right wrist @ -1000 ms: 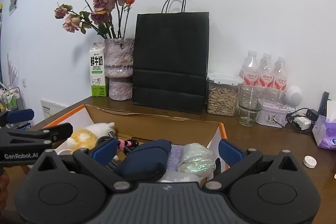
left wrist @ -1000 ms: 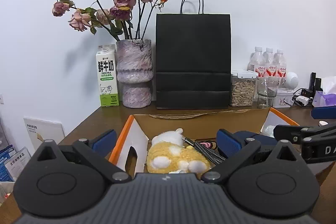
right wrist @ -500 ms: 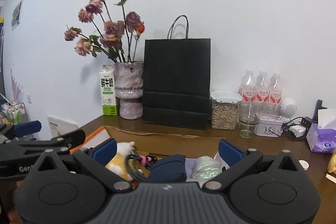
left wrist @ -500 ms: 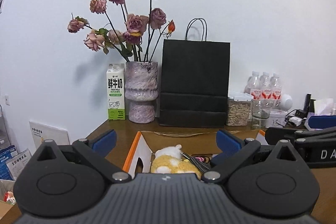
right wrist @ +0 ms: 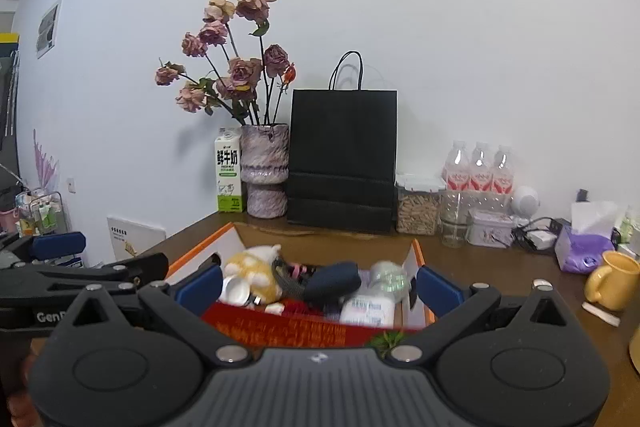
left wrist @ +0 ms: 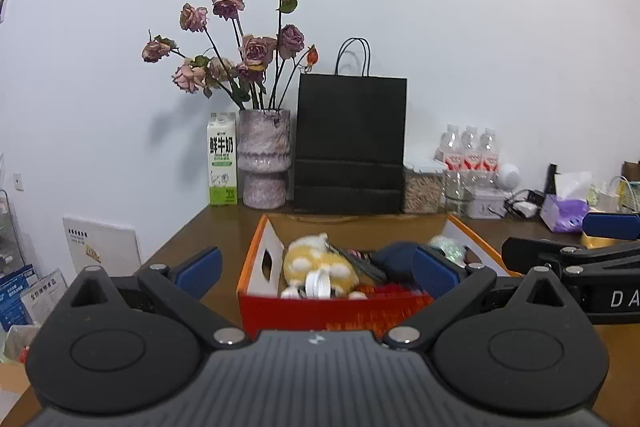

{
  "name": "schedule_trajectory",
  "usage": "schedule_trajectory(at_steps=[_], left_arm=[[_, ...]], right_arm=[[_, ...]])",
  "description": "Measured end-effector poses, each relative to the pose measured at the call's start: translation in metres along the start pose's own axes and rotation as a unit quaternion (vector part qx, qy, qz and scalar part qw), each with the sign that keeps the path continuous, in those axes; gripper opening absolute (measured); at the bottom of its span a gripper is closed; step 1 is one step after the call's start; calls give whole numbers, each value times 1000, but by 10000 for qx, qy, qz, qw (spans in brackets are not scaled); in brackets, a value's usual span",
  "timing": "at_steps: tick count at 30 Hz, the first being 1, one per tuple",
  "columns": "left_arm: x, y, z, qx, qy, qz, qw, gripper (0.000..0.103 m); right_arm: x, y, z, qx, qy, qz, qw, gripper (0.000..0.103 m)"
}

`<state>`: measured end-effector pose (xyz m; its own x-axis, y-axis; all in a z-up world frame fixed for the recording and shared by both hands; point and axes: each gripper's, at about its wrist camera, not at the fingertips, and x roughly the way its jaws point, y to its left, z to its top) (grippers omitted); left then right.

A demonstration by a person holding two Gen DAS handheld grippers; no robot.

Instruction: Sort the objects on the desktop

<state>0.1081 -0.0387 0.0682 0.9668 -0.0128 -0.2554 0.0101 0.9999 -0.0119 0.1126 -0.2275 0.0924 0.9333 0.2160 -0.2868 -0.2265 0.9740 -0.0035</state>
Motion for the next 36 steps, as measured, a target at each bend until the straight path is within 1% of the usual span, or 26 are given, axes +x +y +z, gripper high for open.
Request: schedule_trajectory(at_steps=[6,10,14,17,20,23,36], left_arm=[[-39,1,-18,126,100,-5,9999,103],[-58,1,-32,104,228,-9,9997,103],[-73,0,-47,0,331,115,9994,103],[-86,-4,-57,44,346,262,9990,103],[-97,-3,-66,86,297,213,9993,103],[-101,-3,-71,78,320,155,9993,103],[-100,-5,-73,91,337,135,9993,103]], right_arm=[[-45,13,-22,-1,154,-58,9999,103],[-68,22,-37,-21,230,-137,9996,103],[-84,30,-57,-50,419,-217,9989,103],[-94,32,-72,46,503,-242,9984,103],[-103,32,-83,177,553,-205,9981,103],[-108,34,-89,168,577,-207,9980,103],[-106,33,-91,237,641,-194,9975,103]])
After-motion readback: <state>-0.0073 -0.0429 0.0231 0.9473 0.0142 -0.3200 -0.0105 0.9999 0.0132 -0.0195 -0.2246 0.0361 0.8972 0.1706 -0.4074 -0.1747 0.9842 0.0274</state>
